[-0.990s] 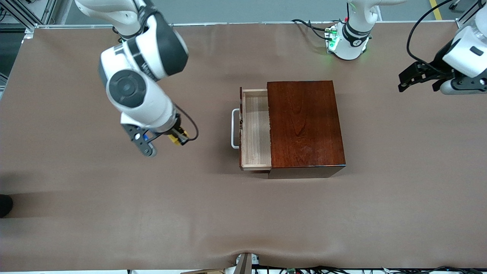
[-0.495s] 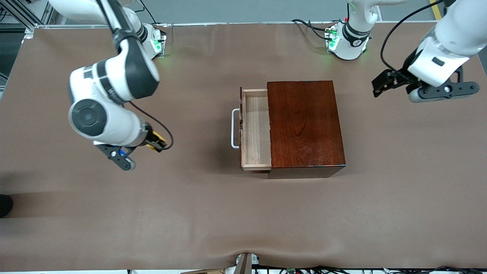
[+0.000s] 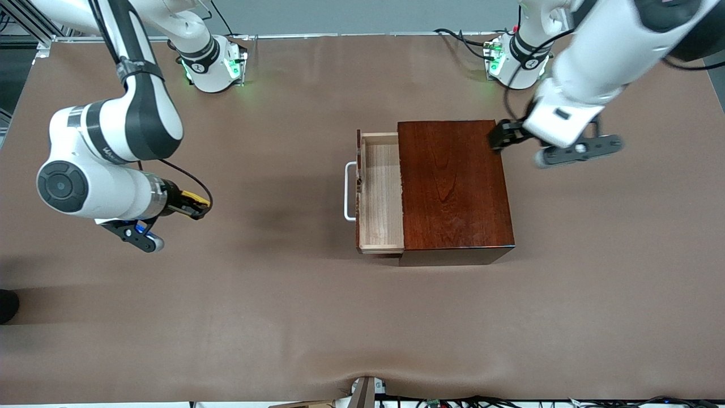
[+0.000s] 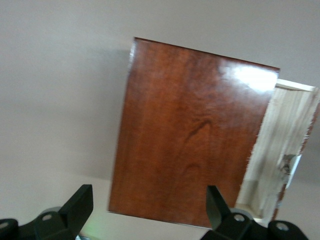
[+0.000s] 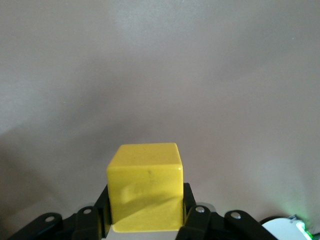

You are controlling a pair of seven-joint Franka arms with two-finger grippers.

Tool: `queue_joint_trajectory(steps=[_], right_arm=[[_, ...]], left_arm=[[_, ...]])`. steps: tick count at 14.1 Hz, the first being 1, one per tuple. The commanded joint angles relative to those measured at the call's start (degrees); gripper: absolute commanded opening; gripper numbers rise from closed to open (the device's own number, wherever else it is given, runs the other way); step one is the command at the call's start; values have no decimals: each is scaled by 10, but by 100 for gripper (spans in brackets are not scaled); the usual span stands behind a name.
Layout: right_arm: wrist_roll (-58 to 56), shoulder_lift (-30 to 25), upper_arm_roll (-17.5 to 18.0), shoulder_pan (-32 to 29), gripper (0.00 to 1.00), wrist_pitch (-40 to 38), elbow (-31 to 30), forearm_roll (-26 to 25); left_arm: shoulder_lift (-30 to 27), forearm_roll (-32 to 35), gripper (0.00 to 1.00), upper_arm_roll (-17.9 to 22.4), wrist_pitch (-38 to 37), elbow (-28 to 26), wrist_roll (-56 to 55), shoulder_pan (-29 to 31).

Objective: Open drawer, take yellow block, close drawer
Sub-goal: 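Hold the cube aside with the right gripper while the left gripper reaches the drawer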

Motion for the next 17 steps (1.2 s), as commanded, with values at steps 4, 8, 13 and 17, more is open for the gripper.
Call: queue_joint_trajectory(steps=[4, 8, 13, 17], right_arm=[[-164, -30, 8, -72, 0, 69, -94, -3], [-255, -23, 8, -115, 0, 155, -150, -4], [-301, 38, 10, -110, 0, 249, -164, -3], [-333, 63, 10, -111, 0, 269, -165, -3]], left_arm=[[79, 39, 100, -2, 48, 55, -154, -107], [150, 53, 100, 5, 91, 97, -282, -184], [228, 106, 100, 21, 200, 127, -486, -280], [299, 126, 100, 153, 262, 167, -624, -438]])
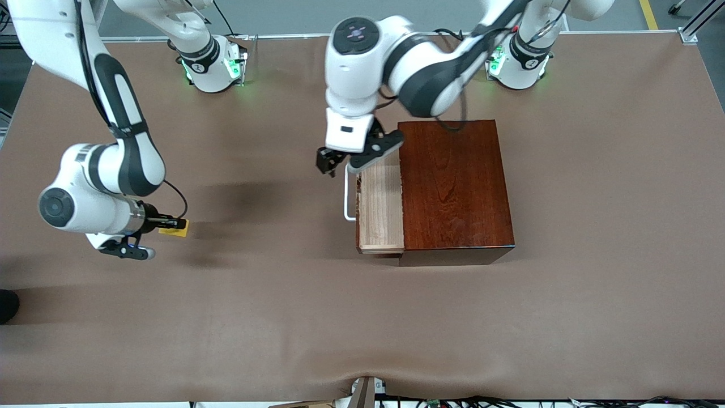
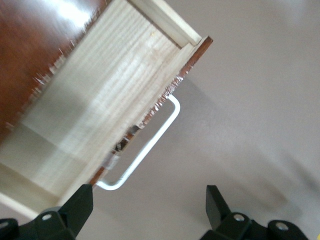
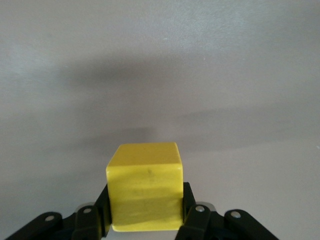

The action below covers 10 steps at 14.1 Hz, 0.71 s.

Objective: Open drawer, take yellow block, close drawer
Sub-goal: 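Hold the cube aside with the right gripper while the left gripper reaches the drawer, then push the drawer in with the left gripper while the right gripper drops the cube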

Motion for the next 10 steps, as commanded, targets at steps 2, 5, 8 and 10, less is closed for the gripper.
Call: queue_joint_trajectory(steps=[2, 5, 8, 10], right_arm=[[-21, 9, 2, -3, 0, 3, 0, -2], [-22, 26, 2, -5, 0, 15, -1, -2], [-22, 27, 3, -4, 0, 52, -27, -2], [-22, 27, 3, -3, 0, 74, -42, -2]], left_arm=[[83, 13, 100, 118, 14, 82, -91, -132], [109, 14, 100, 127, 54, 85, -159, -148], [126, 17, 100, 136, 56, 83, -193, -150], [136, 18, 100, 150, 56, 82, -212, -150]])
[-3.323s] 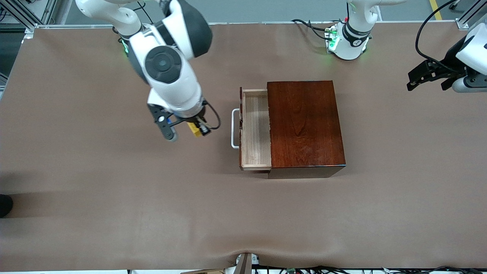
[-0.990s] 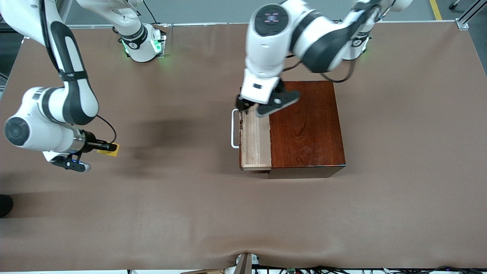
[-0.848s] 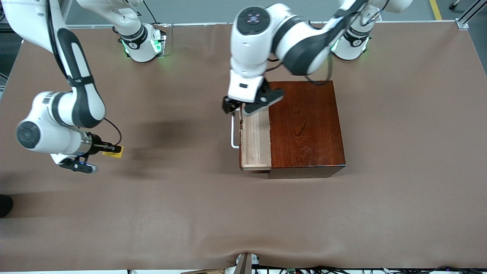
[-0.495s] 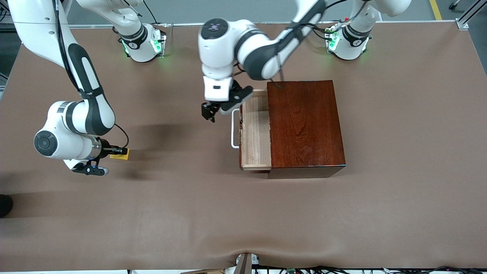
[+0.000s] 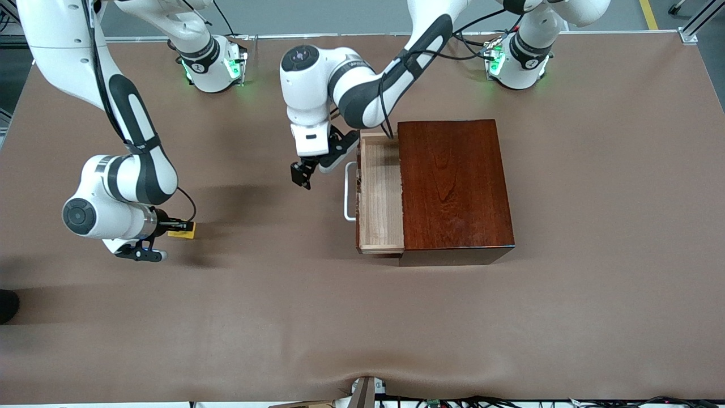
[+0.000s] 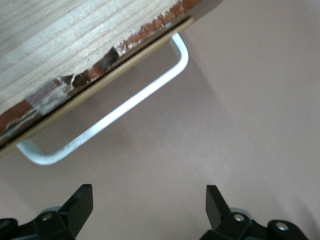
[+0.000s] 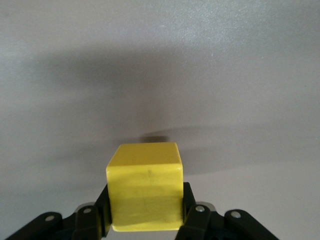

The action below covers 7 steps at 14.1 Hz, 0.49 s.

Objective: Open drawer, take yellow block, close drawer
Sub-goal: 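Push the drawer in with the left gripper while the right gripper drops the cube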

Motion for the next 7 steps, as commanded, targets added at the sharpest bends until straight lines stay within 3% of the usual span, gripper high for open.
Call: queue_joint_trajectory(steps=[1, 4, 6, 7], right_arm=[[-6, -8, 3, -2, 0, 27, -26, -2], [-8, -8, 4, 0, 2, 63, -48, -2], [-9, -7, 4, 2, 22, 66, -47, -2], [-9, -7, 4, 1, 42, 66, -46, -2]], left_arm=[[21, 15, 100, 21, -1, 22, -26, -3], [30, 15, 100, 26, 0, 22, -33, -2], [36, 15, 100, 27, 0, 20, -32, 1], [38, 15, 100, 27, -1, 20, -32, 2]])
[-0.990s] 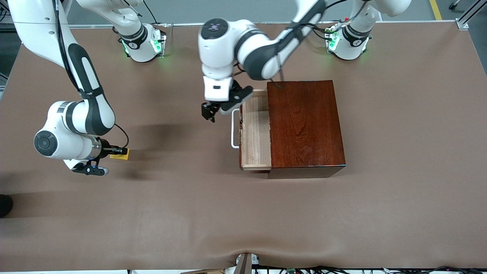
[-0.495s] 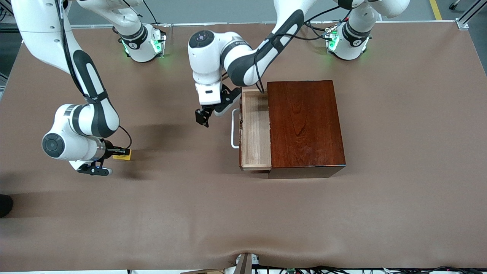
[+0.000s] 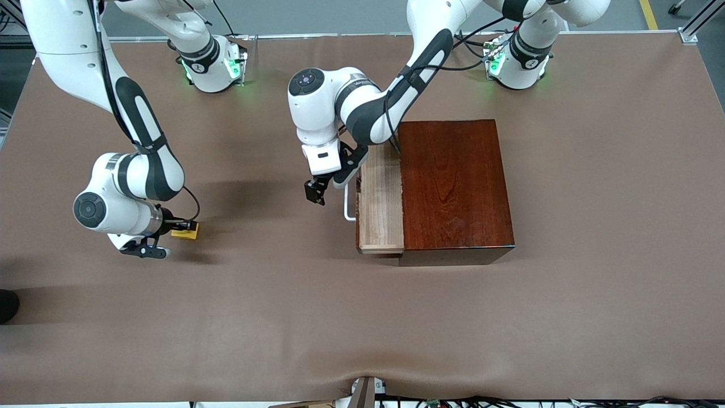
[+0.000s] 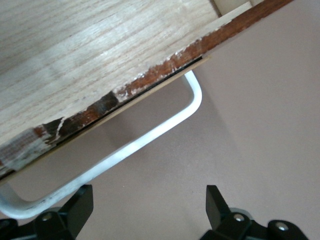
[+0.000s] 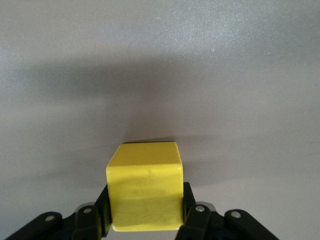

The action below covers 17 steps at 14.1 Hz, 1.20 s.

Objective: Open drawer, take yellow block, close drawer
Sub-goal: 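Push the drawer in with the left gripper while the right gripper drops the cube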

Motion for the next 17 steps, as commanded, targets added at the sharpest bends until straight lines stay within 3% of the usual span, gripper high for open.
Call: queue_joint_trajectory(steps=[1, 2, 3, 7, 12, 17], right_arm=[[-6, -4, 4, -3, 57, 18, -14, 3], [-5, -3, 4, 1, 73, 17, -13, 4], [-6, -4, 4, 5, 97, 16, -12, 4], [-6, -10, 4, 8, 100, -2, 1, 4], [2, -23, 5, 11, 100, -128, 75, 5], [2, -60, 4, 14, 100, -193, 120, 5]], left_arm=[[16, 15, 100, 3, -2, 16, -12, 1], [16, 16, 100, 3, -2, 11, -11, 1], [14, 16, 100, 4, -3, 11, -8, 3], [6, 13, 100, 4, -22, 10, -3, 17], [-8, 11, 100, 4, -81, 9, 11, 41], [-16, 12, 100, 4, -125, 9, 11, 49]])
